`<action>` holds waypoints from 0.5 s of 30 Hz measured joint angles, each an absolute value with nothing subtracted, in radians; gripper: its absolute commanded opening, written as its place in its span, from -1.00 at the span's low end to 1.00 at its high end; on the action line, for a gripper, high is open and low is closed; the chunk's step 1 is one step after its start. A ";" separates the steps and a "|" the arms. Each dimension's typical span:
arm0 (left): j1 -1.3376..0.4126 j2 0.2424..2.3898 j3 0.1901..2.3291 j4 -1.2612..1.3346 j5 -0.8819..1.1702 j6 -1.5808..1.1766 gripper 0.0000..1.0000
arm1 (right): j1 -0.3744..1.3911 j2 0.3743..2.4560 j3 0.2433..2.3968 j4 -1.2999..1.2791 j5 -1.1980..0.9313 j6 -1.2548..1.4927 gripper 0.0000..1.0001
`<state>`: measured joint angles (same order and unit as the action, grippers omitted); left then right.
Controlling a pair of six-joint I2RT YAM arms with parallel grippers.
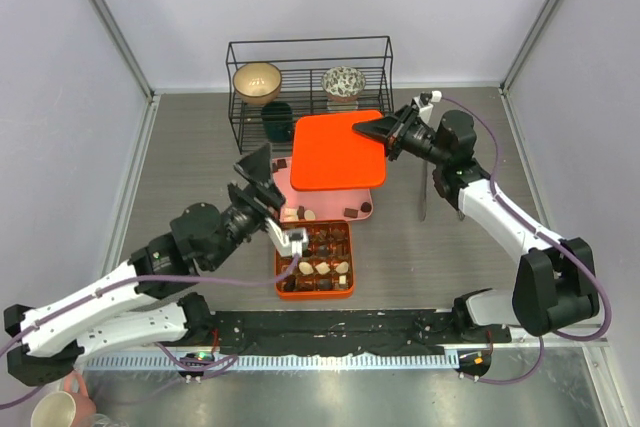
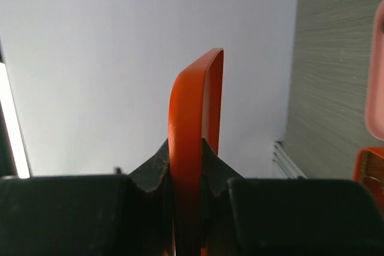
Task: Pack the chocolate
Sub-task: Close the box lid on the packing box.
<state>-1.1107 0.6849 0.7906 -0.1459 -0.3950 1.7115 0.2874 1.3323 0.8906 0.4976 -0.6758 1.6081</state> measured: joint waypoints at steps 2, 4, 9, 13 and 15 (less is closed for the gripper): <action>-1.111 0.728 0.901 -0.202 -0.467 1.584 0.74 | 0.288 1.332 0.910 0.418 -0.696 1.504 -0.89; -1.111 0.760 1.013 -0.274 -0.525 1.433 0.76 | 0.289 1.332 0.914 0.331 -0.723 1.391 -0.90; -1.025 0.808 1.213 -0.458 -0.566 1.071 0.89 | 0.294 1.319 0.916 0.109 -0.752 1.151 -0.90; -0.910 0.890 1.356 -0.702 -0.550 0.819 0.85 | 0.299 1.265 0.904 -0.016 -0.782 1.008 -0.91; -0.833 0.988 1.470 -0.813 -0.502 0.711 0.83 | 0.310 1.212 0.880 -0.058 -0.797 0.945 -0.91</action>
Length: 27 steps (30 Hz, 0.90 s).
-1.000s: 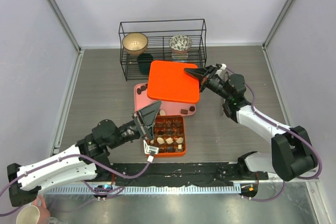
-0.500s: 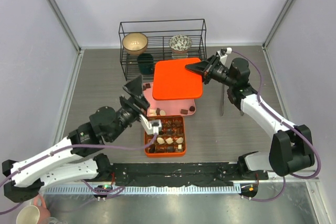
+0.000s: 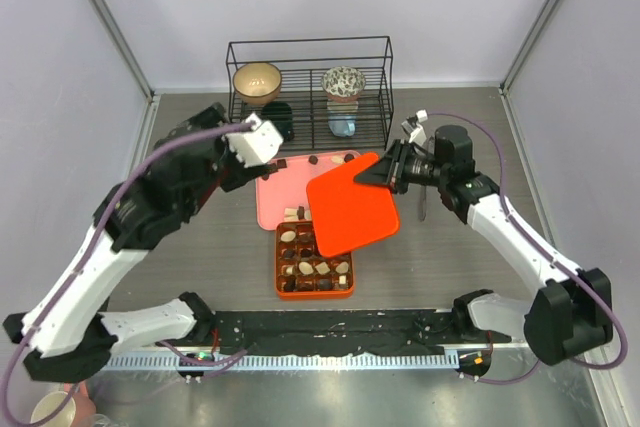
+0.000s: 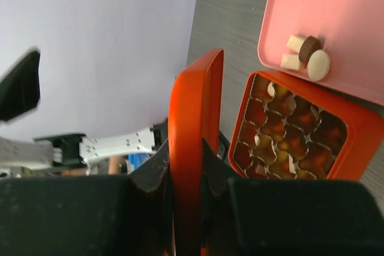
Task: Pack the chocolate
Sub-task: Close the box lid on the packing box.
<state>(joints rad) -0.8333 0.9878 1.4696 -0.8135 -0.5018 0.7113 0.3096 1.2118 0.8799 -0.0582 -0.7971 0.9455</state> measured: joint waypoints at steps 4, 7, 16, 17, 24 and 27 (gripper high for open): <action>-0.700 1.172 1.618 -0.952 -0.386 0.552 0.83 | 0.353 1.121 0.819 -0.077 -0.808 0.879 -0.90; -0.618 1.270 1.634 -1.031 -0.269 0.441 0.79 | 0.402 1.054 0.743 -0.064 -0.804 0.858 -0.90; -0.260 1.156 1.390 -1.042 0.059 0.224 0.60 | 0.482 1.021 0.550 0.231 -0.744 0.933 -0.98; -0.220 1.128 1.349 -1.041 0.093 0.213 0.58 | 0.493 1.034 0.542 0.261 -0.735 0.945 -0.99; -0.043 1.091 1.187 -1.032 0.303 0.179 0.42 | 0.567 1.201 0.458 0.557 -0.659 1.082 -0.99; -0.038 1.101 1.144 -1.023 0.352 0.170 0.33 | 0.580 1.236 0.421 0.622 -0.618 1.124 -0.98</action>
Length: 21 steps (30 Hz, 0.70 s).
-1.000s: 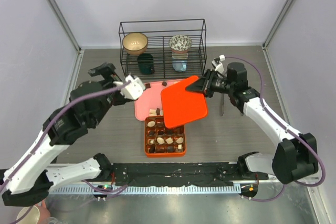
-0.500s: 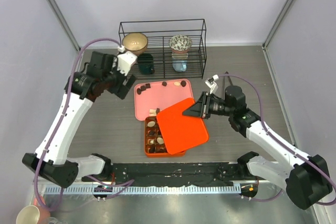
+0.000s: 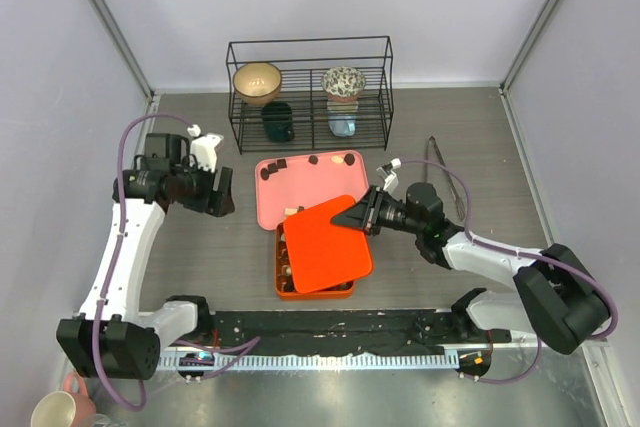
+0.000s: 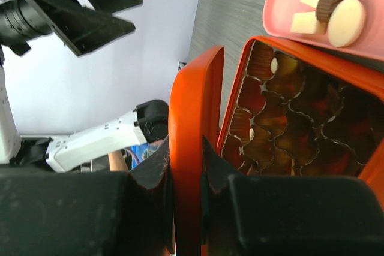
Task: Pack the chocolate
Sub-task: Close the box lid on the packing box.
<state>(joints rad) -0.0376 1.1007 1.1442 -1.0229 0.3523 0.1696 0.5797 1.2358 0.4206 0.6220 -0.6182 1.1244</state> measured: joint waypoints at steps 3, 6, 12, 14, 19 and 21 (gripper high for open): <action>-0.037 1.110 1.111 -1.019 0.388 0.159 0.19 | 0.582 1.242 0.386 0.668 -0.573 1.157 -0.99; -0.037 1.125 1.097 -1.013 0.407 0.156 0.07 | 0.587 1.242 0.370 0.676 -0.535 1.178 -0.99; -0.037 1.136 1.058 -0.989 0.426 0.157 -0.04 | 0.588 1.271 0.345 0.752 -0.514 1.227 -0.99; -0.037 1.136 1.042 -0.986 0.428 0.157 -0.05 | 0.590 1.305 0.337 0.789 -0.514 1.243 -0.98; -0.037 1.129 1.006 -0.966 0.425 0.155 0.21 | 0.602 1.379 0.307 0.846 -0.516 1.283 -0.99; -0.037 1.120 0.990 -0.957 0.418 0.152 0.33 | 0.605 1.385 0.299 0.851 -0.517 1.290 -0.89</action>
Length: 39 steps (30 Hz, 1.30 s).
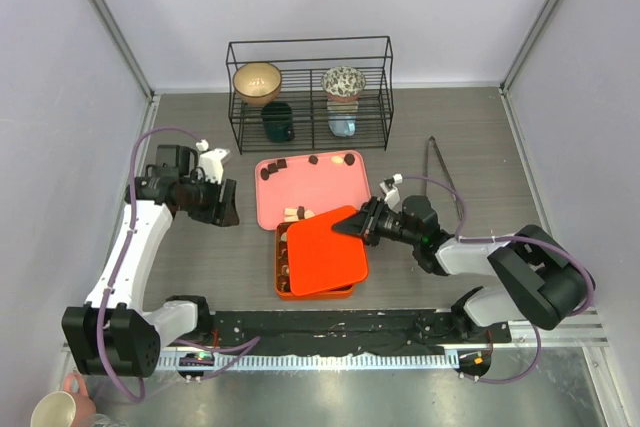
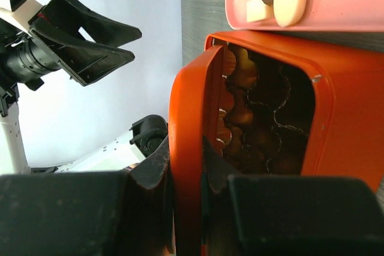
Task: Pack the chocolate
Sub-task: Close the box lid on the packing box.
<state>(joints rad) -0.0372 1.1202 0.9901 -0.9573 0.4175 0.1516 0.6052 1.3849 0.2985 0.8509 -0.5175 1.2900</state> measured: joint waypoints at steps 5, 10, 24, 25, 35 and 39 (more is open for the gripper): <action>-0.037 1.114 0.983 -0.941 0.400 0.137 0.34 | 0.607 1.370 0.296 0.813 -0.517 1.279 -0.47; -0.037 1.114 0.983 -0.928 0.389 0.134 0.32 | 0.607 1.323 0.311 0.667 -0.511 1.199 -0.31; -0.037 1.096 0.974 -0.924 0.389 0.137 0.29 | 0.614 1.374 0.552 0.191 -0.490 0.872 0.08; -0.037 1.094 0.974 -0.924 0.389 0.138 0.28 | 0.616 1.375 0.565 0.168 -0.490 0.858 0.10; -0.037 1.093 0.974 -0.926 0.397 0.138 0.25 | 0.685 1.406 0.723 -0.093 -0.402 0.707 0.40; -0.037 1.093 0.974 -0.928 0.397 0.139 0.25 | 0.693 1.404 0.749 -0.141 -0.385 0.686 0.48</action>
<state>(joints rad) -0.0368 1.0927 0.9737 -0.9276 0.3965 0.1387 0.6930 1.4044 0.7486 -0.1410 -0.3851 0.6861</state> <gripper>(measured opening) 0.624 0.709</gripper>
